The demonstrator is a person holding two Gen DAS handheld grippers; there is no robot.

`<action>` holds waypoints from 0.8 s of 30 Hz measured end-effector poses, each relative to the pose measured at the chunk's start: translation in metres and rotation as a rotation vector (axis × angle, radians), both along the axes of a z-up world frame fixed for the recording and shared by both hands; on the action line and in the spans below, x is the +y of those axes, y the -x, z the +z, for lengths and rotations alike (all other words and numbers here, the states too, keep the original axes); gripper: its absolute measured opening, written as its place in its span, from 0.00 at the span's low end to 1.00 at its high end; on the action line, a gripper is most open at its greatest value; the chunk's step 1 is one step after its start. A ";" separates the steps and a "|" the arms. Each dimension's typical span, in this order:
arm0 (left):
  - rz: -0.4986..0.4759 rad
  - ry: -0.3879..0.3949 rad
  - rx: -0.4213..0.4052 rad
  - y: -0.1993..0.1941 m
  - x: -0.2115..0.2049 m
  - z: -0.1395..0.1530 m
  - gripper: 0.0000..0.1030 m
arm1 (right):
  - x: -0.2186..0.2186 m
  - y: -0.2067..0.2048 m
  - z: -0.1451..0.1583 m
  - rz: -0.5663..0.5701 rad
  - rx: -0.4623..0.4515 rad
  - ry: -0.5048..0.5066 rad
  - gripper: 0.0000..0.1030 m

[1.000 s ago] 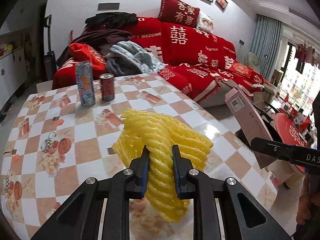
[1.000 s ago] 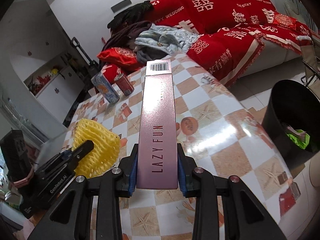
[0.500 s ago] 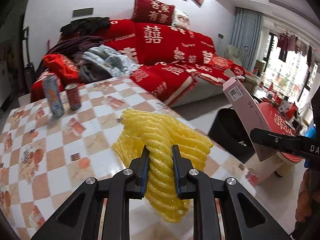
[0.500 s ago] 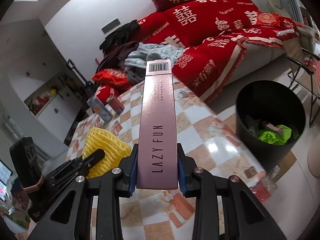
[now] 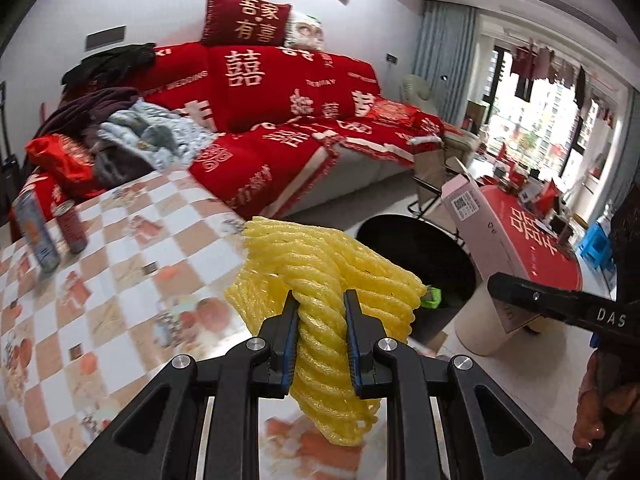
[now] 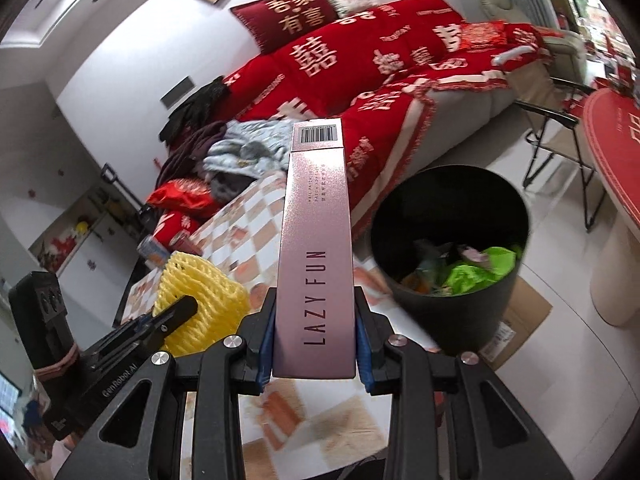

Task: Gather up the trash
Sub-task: 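Carry foam net and pink box to the black bin and release both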

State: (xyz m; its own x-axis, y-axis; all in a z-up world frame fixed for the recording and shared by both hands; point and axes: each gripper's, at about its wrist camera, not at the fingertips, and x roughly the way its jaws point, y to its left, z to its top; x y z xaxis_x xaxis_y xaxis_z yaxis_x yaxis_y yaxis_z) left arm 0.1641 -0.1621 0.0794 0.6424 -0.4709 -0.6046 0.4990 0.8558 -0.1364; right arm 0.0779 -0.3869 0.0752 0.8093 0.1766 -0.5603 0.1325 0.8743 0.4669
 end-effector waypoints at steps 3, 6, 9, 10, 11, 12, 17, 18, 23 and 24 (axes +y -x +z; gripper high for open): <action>-0.034 -0.007 0.006 -0.008 -0.022 0.000 1.00 | -0.020 0.002 -0.007 -0.033 0.011 -0.015 0.35; -0.062 -0.023 0.009 -0.018 -0.045 -0.004 1.00 | -0.038 0.001 -0.017 -0.062 0.028 -0.038 0.35; -0.082 -0.045 0.026 -0.031 -0.068 -0.012 1.00 | -0.055 -0.003 -0.028 -0.086 0.047 -0.049 0.35; -0.089 -0.052 0.033 -0.036 -0.077 -0.016 1.00 | -0.059 -0.004 -0.030 -0.091 0.052 -0.050 0.35; -0.093 -0.057 0.035 -0.039 -0.082 -0.017 1.00 | -0.065 -0.007 -0.034 -0.097 0.061 -0.051 0.35; -0.100 -0.064 0.039 -0.044 -0.091 -0.020 1.00 | -0.070 -0.009 -0.036 -0.101 0.066 -0.052 0.35; -0.130 -0.111 0.048 -0.062 -0.128 -0.033 1.00 | -0.088 -0.021 -0.048 -0.118 0.098 -0.052 0.35; -0.134 -0.122 0.049 -0.066 -0.135 -0.036 1.00 | -0.092 -0.026 -0.050 -0.117 0.107 -0.052 0.35; -0.154 -0.175 0.058 -0.080 -0.161 -0.050 1.00 | -0.101 -0.045 -0.059 -0.115 0.128 -0.050 0.35; -0.155 -0.182 0.059 -0.081 -0.164 -0.052 1.00 | -0.102 -0.048 -0.060 -0.114 0.131 -0.051 0.36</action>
State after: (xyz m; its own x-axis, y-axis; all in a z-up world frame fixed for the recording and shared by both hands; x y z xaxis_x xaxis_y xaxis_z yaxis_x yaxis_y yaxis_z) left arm 0.2451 -0.3259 0.0270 0.5321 -0.4413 -0.7226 0.6222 0.7826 -0.0197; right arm 0.1261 -0.4888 0.0155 0.7466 0.1185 -0.6546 0.2917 0.8260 0.4823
